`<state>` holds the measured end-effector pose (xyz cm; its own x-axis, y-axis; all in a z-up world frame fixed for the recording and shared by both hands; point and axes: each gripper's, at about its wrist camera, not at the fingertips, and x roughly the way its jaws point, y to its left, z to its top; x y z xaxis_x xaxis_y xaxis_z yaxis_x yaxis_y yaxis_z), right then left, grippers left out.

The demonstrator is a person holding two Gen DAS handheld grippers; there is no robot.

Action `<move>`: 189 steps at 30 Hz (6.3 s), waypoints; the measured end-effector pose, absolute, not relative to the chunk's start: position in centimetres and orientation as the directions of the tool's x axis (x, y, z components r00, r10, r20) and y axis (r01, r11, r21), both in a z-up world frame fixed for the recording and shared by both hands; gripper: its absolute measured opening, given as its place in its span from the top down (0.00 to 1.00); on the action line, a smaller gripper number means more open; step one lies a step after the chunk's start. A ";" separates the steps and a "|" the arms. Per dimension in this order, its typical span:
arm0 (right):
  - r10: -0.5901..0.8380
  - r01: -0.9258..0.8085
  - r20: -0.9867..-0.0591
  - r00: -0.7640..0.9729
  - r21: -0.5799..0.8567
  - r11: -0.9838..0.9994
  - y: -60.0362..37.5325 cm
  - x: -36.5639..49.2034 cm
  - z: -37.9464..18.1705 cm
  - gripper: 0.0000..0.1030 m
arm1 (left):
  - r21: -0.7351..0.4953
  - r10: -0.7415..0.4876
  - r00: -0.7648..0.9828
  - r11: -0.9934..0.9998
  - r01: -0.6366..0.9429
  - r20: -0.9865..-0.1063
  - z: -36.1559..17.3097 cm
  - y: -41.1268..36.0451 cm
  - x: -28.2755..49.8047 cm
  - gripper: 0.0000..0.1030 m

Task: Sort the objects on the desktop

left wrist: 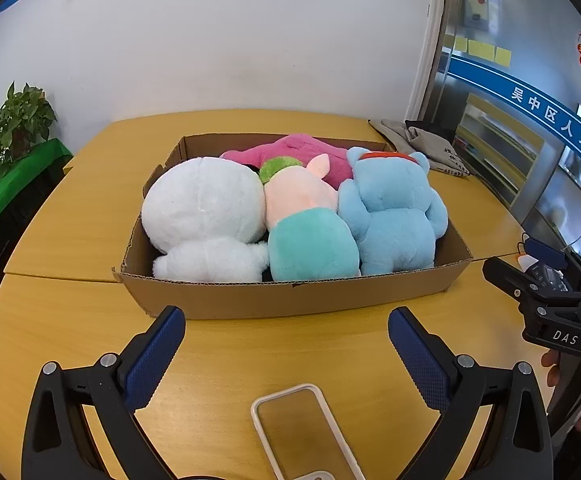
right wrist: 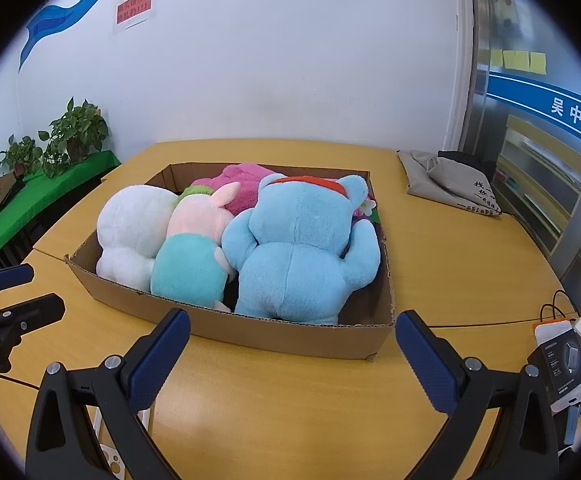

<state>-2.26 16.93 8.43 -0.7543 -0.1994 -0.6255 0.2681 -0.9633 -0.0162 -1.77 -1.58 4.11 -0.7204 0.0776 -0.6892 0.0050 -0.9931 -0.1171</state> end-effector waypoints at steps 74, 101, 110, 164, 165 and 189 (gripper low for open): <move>-0.231 0.382 -0.888 -0.398 0.068 -0.921 17.2 6.4 -4.4 0.61 | -0.135 0.193 -0.347 -0.974 -0.182 -0.918 -9.2 0.4 3.3 0.93; -0.261 0.422 -0.809 -0.527 0.018 -0.907 13.9 1.7 -0.1 0.91 | -0.191 0.226 -0.547 -0.974 -0.120 -0.806 -1.6 -1.5 0.2 0.94; -0.280 0.435 -0.663 -0.694 -0.076 -0.897 9.3 -9.1 9.1 0.91 | -0.079 0.154 -0.689 -0.987 -0.139 -0.708 5.9 -4.7 -11.0 0.94; -0.198 0.226 -0.561 -0.804 0.020 -0.974 17.3 -1.7 8.5 0.13 | -0.034 -0.055 -0.756 -0.994 0.102 -0.652 6.1 -0.3 -0.4 0.00; -0.199 0.225 -0.566 -0.800 0.023 -0.974 17.3 -1.6 8.4 0.13 | -0.032 -0.054 -0.757 -0.995 0.098 -0.651 6.2 -0.2 -0.3 0.00; -0.217 0.250 -0.602 -0.769 0.029 -0.968 16.1 -1.8 7.8 0.13 | -0.065 -0.027 -0.750 -0.994 0.093 -0.661 5.2 -1.0 -0.1 0.00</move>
